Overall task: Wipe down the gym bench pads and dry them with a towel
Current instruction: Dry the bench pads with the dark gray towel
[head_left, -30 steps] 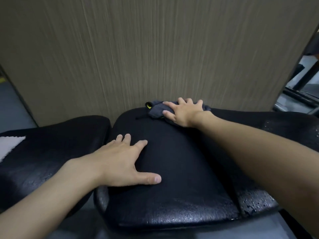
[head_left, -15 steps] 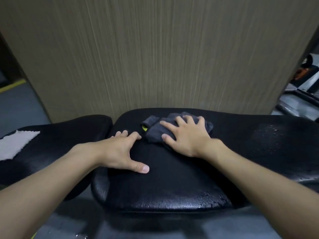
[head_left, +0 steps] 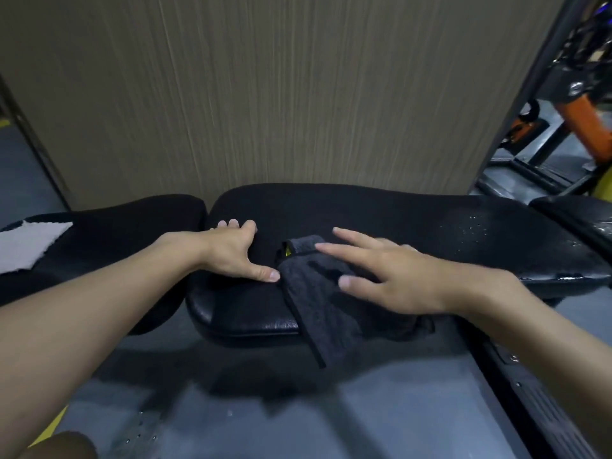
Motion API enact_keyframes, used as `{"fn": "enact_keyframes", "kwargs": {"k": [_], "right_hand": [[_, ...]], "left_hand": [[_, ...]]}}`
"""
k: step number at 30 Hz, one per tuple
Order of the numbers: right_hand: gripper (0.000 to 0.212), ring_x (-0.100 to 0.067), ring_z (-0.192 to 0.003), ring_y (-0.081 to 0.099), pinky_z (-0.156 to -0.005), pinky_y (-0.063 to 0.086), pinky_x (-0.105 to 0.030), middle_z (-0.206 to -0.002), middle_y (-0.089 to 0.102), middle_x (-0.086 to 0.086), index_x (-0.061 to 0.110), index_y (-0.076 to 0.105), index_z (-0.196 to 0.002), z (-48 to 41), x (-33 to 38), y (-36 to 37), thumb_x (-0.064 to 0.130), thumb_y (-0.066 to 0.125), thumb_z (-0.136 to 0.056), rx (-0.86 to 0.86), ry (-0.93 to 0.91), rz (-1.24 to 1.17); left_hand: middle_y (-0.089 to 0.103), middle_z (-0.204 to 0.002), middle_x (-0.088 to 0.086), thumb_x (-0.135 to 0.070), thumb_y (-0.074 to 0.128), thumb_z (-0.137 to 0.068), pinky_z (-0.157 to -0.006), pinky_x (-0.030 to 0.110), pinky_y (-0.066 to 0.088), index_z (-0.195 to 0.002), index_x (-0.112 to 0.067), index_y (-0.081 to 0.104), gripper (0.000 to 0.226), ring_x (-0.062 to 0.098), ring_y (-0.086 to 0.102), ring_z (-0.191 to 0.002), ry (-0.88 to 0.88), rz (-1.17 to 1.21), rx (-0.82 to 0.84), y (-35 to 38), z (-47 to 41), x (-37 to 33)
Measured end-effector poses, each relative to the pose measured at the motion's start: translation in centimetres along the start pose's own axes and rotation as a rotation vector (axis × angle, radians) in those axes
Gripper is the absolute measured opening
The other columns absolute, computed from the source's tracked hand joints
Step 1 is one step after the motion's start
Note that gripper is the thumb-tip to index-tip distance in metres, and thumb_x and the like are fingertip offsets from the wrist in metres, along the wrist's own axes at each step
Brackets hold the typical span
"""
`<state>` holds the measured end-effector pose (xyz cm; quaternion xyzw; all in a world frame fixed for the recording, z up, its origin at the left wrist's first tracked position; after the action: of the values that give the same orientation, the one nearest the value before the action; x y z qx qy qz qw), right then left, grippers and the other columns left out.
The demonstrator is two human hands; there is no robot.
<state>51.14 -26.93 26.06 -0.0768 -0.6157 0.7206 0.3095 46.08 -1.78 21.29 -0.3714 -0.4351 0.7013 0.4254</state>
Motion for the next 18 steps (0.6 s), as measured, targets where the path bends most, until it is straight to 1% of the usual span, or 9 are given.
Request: {"fn": "enact_keyframes", "kwargs": {"k": [1,3,7,9,11,13,15,16,18], "right_hand": [[0.065,-0.013,-0.152,0.003,-0.12,0.015,-0.051,-0.165,-0.006,0.021,0.061,0.013,-0.148,0.1,-0.5,-0.1,0.059,0.049,-0.095,0.085,-0.062,-0.044],[0.079,-0.013,-0.151,0.008,-0.117,0.019,-0.05,-0.163,-0.008,0.024,0.062,0.01,-0.148,0.1,-0.9,1.0,0.064,0.059,-0.086,0.148,-0.084,0.137],[0.081,-0.035,-0.132,0.038,-0.101,0.036,-0.047,-0.166,0.01,0.003,0.047,0.01,-0.154,-0.3,0.2,3.3,0.079,0.029,-0.082,-0.103,0.097,0.458],[0.082,-0.041,-0.125,0.045,-0.09,0.04,-0.045,-0.159,0.028,-0.014,0.031,0.022,-0.154,-1.1,1.2,3.1,0.077,0.02,-0.087,-0.193,0.299,0.457],[0.078,-0.04,-0.122,0.05,-0.083,0.038,-0.042,-0.146,0.044,-0.019,0.017,0.041,-0.144,-2.2,1.8,2.0,0.073,0.022,-0.093,-0.226,0.439,0.333],[0.076,-0.039,-0.138,0.036,-0.098,0.035,-0.046,-0.157,0.031,-0.013,0.028,0.036,-0.148,-2.6,1.8,1.2,0.076,0.019,-0.092,-0.155,0.358,0.239],[0.08,-0.031,-0.152,-0.001,-0.117,0.012,-0.055,-0.167,0.0,0.008,0.05,0.01,-0.153,-2.2,1.1,0.9,0.086,0.019,-0.081,-0.016,0.14,0.291],[0.085,-0.023,-0.152,-0.014,-0.119,0.001,-0.057,-0.165,-0.006,0.016,0.054,0.004,-0.152,-1.9,0.6,1.2,0.089,0.022,-0.076,0.035,0.055,0.316],[0.08,-0.014,-0.152,-0.011,-0.12,0.002,-0.053,-0.164,-0.001,0.021,0.057,0.01,-0.15,-1.5,-0.2,2.5,0.087,0.026,-0.078,0.035,0.028,0.221]], "left_hand": [[0.034,-0.144,0.009,-0.104,0.044,-0.024,-0.109,0.044,0.036,-0.142,-0.018,0.025,0.148,0.028,0.031,-0.135,0.002,-0.007,-0.006,0.0,-0.1,0.0],[0.037,-0.139,0.008,-0.105,0.042,-0.022,-0.108,0.044,0.038,-0.141,-0.017,0.027,0.148,0.029,0.033,-0.132,0.008,-0.009,-0.025,0.0,-0.2,0.0],[0.038,-0.137,0.007,-0.105,0.042,-0.027,-0.107,0.044,0.037,-0.142,-0.017,0.028,0.145,0.029,0.033,-0.132,0.022,-0.001,-0.035,0.3,-0.3,0.1],[0.038,-0.136,0.006,-0.103,0.044,-0.032,-0.107,0.044,0.037,-0.143,-0.017,0.027,0.142,0.029,0.034,-0.13,0.017,0.001,-0.047,0.3,-0.2,0.1],[0.038,-0.137,0.007,-0.099,0.048,-0.041,-0.107,0.044,0.037,-0.145,-0.017,0.026,0.134,0.029,0.035,-0.129,0.008,-0.002,-0.058,0.3,-0.1,0.2],[0.038,-0.138,0.008,-0.096,0.049,-0.047,-0.108,0.044,0.036,-0.145,-0.017,0.026,0.128,0.029,0.035,-0.129,0.014,-0.011,-0.067,0.4,-0.1,0.3],[0.038,-0.138,0.009,-0.098,0.045,-0.042,-0.109,0.044,0.034,-0.145,-0.016,0.027,0.133,0.029,0.035,-0.129,0.015,-0.018,-0.073,0.5,-0.2,0.3],[0.038,-0.138,0.009,-0.098,0.043,-0.04,-0.109,0.045,0.034,-0.145,-0.016,0.027,0.134,0.03,0.035,-0.129,0.012,-0.021,-0.072,0.5,-0.2,0.3],[0.037,-0.139,0.011,-0.098,0.045,-0.043,-0.11,0.045,0.032,-0.145,-0.016,0.027,0.132,0.031,0.034,-0.13,0.004,-0.017,-0.068,0.6,-0.2,0.3]]}}
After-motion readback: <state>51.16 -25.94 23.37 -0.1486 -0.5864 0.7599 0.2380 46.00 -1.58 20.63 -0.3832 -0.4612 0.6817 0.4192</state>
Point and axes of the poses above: each hand's wrist, its own z-axis away from the middle knuckle, its own y-axis out of the palm, x = y × z, the point moved 5 cm from there along -z, towards the middle knuckle
